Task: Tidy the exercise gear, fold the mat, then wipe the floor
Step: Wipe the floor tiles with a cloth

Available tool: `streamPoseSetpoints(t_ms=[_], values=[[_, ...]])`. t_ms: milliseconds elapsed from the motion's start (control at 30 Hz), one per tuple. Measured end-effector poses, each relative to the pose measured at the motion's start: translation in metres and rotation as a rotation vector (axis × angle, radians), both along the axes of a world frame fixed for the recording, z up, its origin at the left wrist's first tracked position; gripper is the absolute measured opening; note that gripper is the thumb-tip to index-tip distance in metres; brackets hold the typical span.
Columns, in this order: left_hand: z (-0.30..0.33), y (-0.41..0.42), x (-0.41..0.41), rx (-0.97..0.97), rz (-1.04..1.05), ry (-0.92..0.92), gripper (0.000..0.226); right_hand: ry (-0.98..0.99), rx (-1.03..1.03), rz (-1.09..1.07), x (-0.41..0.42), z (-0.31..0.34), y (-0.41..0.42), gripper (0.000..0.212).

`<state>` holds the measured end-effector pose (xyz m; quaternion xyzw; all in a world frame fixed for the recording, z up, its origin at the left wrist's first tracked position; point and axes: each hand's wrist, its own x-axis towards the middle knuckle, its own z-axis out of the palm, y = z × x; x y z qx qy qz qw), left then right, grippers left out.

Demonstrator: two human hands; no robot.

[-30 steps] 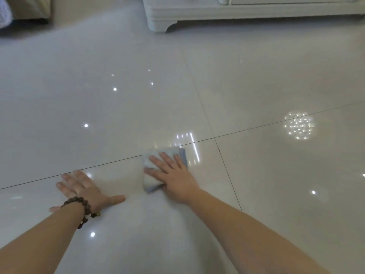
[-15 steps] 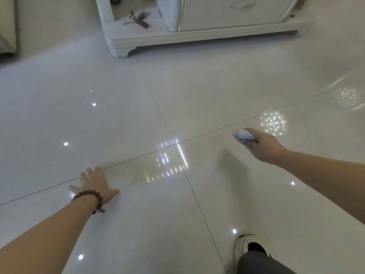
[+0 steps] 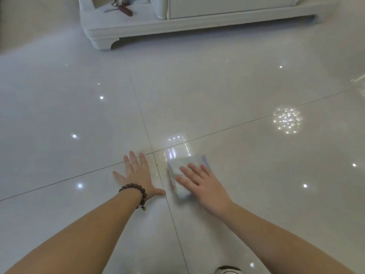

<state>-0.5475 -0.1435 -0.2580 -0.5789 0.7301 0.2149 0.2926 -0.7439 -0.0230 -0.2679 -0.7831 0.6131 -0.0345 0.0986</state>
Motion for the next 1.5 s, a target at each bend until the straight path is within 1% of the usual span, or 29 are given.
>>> streamPoseSetpoints(t_ms=[67, 100, 133, 200, 267, 333, 400, 433, 467, 533, 600, 633, 667, 733, 767, 800, 833, 933, 967, 1000, 1067, 1133, 1200, 1267, 1300, 1333, 1400, 1467, 1500], values=[[-0.007, -0.012, -0.004, 0.024, 0.033, -0.013, 0.157, 0.032, 0.075, 0.195, 0.006, -0.029, -0.005, 0.061], [-0.010, -0.019, -0.007, 0.031, 0.054, -0.008, 0.158, 0.048, 0.101, 0.233, -0.005, -0.041, -0.009, 0.063], [-0.012, -0.024, -0.010, 0.037, 0.077, 0.001, 0.159, 0.058, 0.101, 0.200, -0.025, -0.048, -0.017, 0.067], [-0.016, -0.032, -0.018, 0.058, 0.110, 0.014, 0.159, 0.049, 0.037, -0.100, -0.078, -0.053, -0.043, 0.071], [-0.019, -0.035, -0.027, 0.091, 0.123, 0.000, 0.160, 0.043, 0.044, -0.546, -0.134, -0.049, -0.077, 0.066], [-0.022, -0.038, -0.034, 0.123, 0.129, -0.022, 0.162, -0.010, 0.072, -0.909, -0.162, -0.040, -0.106, 0.063], [-0.022, -0.041, -0.037, 0.165, 0.149, -0.031, 0.162, -0.047, 0.054, -1.062, -0.141, -0.040, -0.132, 0.062], [-0.021, -0.041, -0.038, 0.186, 0.163, -0.036, 0.162, -0.061, 0.027, -0.997, -0.115, -0.044, -0.137, 0.062], [-0.020, -0.042, -0.039, 0.200, 0.173, -0.045, 0.162, -0.086, -0.022, -0.837, -0.081, -0.050, -0.138, 0.064], [-0.020, -0.044, -0.042, 0.224, 0.185, -0.075, 0.163, -0.105, -0.014, -0.385, -0.017, -0.054, -0.128, 0.068], [-0.019, -0.046, -0.045, 0.243, 0.202, -0.093, 0.163, -0.110, -0.013, -0.079, -0.010, -0.053, -0.138, 0.068], [-0.018, -0.046, -0.045, 0.250, 0.211, -0.096, 0.163, -0.103, -0.033, -0.043, -0.027, -0.055, -0.158, 0.067], [-0.018, -0.047, -0.046, 0.255, 0.219, -0.098, 0.164, -0.084, -0.025, -0.099, -0.043, -0.054, -0.182, 0.066], [-0.018, -0.048, -0.047, 0.266, 0.234, -0.096, 0.163, -0.065, 0.033, -0.409, -0.064, -0.049, -0.236, 0.064], [-0.018, -0.048, -0.048, 0.270, 0.240, -0.096, 0.163, -0.070, 0.063, -0.564, -0.059, -0.043, -0.258, 0.064], [-0.017, -0.049, -0.049, 0.274, 0.241, -0.100, 0.163, -0.077, 0.079, -0.626, -0.041, -0.039, -0.274, 0.063], [-0.017, -0.049, -0.049, 0.277, 0.243, -0.106, 0.163, -0.091, 0.085, -0.562, -0.016, -0.036, -0.284, 0.062], [-0.015, -0.050, -0.049, 0.279, 0.243, -0.115, 0.163, -0.133, 0.160, -0.010, 0.044, -0.034, -0.273, 0.058], [-0.014, -0.050, -0.049, 0.279, 0.241, -0.112, 0.163, -0.122, 0.165, 0.084, 0.040, -0.036, -0.268, 0.058], [-0.013, -0.050, -0.048, 0.280, 0.242, -0.106, 0.162, -0.113, 0.150, 0.100, 0.022, -0.038, -0.267, 0.059], [-0.012, -0.050, -0.047, 0.283, 0.241, -0.092, 0.162, -0.070, 0.108, -0.067, -0.036, -0.043, -0.265, 0.061], [-0.012, -0.050, -0.047, 0.280, 0.226, -0.091, 0.162, -0.001, 0.080, -0.356, -0.116, -0.045, -0.253, 0.064], [-0.011, -0.050, -0.046, 0.276, 0.213, -0.103, 0.162, -0.020, 0.087, -0.685, -0.177, -0.039, -0.225, 0.062], [-0.010, -0.049, -0.046, 0.264, 0.206, -0.109, 0.161, -0.032, 0.103, -0.874, -0.174, -0.036, -0.199, 0.064], [-0.010, -0.049, -0.047, 0.258, 0.205, -0.111, 0.160, -0.011, 0.116, -0.839, -0.153, -0.038, -0.186, 0.067], [-0.008, -0.048, -0.048, 0.254, 0.206, -0.110, 0.160, -0.013, 0.091, -0.713, -0.127, -0.042, -0.172, 0.069], [-0.007, -0.046, -0.049, 0.232, 0.206, -0.098, 0.161, -0.069, 0.018, -0.363, -0.085, -0.050, -0.143, 0.066], [-0.003, -0.044, -0.051, 0.200, 0.198, -0.102, 0.162, -0.095, 0.051, -0.173, -0.103, -0.049, -0.121, 0.060], [-0.001, -0.044, -0.055, 0.178, 0.195, -0.114, 0.163, -0.112, 0.047, -0.215, -0.134, -0.047, -0.111, 0.062]])
